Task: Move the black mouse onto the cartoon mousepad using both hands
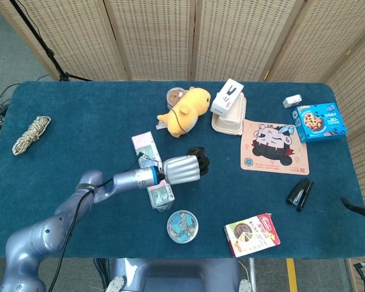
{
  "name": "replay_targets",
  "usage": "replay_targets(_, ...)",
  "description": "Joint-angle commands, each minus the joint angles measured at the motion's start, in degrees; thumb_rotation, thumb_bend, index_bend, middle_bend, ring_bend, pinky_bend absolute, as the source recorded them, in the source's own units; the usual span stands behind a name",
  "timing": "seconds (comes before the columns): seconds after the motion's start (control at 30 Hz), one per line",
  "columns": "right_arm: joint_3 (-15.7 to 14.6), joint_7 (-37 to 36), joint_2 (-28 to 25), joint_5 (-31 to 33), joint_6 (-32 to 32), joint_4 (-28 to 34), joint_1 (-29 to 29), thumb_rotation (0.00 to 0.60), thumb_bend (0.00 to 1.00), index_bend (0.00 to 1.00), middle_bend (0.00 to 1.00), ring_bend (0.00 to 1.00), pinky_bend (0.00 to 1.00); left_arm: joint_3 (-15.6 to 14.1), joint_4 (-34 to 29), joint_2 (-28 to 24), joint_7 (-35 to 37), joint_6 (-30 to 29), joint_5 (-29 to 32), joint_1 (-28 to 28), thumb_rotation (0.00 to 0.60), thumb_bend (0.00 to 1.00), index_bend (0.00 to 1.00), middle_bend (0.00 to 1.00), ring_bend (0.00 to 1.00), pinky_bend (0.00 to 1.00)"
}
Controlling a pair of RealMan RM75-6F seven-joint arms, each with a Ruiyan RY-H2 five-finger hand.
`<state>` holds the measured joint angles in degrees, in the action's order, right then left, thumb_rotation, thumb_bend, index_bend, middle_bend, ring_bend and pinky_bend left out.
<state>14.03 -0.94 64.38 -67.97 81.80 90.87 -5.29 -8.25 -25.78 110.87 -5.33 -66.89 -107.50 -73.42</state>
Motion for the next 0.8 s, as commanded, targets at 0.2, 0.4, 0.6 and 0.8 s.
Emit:
replay_targets(0.2, 0.0, -0.8, -0.5, -0.2, 0.1, 0.3, 0.2, 0.600, 0.00, 0.00, 0.00, 0.00, 0.00, 0.3, 1.0, 4.0, 0.0, 1.2, 0.1, -1.3, 0.600, 0.27, 0.54, 0.42, 0.42, 0.51)
replay_targets(0.4, 0.1, -1.2, -0.7, -0.3, 0.2, 0.5, 0.3, 0.600, 0.00, 0.00, 0.00, 0.00, 0.00, 0.2, 0.7, 4.9, -0.9, 2.9, 0.6, -1.1, 0.600, 0.25, 0.42, 0.30, 0.32, 0.50)
replay_targets(0.6, 0.0, -1.1, -0.9, -0.5, 0.3, 0.7, 0.3, 0.600, 0.00, 0.00, 0.00, 0.00, 0.00, 0.7, -1.9, 3.9, -1.6, 2.0, 1.1, -0.8, 0.600, 0.20, 0.01, 0.00, 0.05, 0.40)
replay_targets(0.8, -0.1, -0.9, -0.8, -0.6, 0.5, 1.0, 0.3, 0.600, 0.00, 0.00, 0.00, 0.00, 0.00, 1.3, -4.9, 1.9, -1.8, 0.2, 1.4, -0.4, 0.600, 0.19, 0.00, 0.00, 0.01, 0.39)
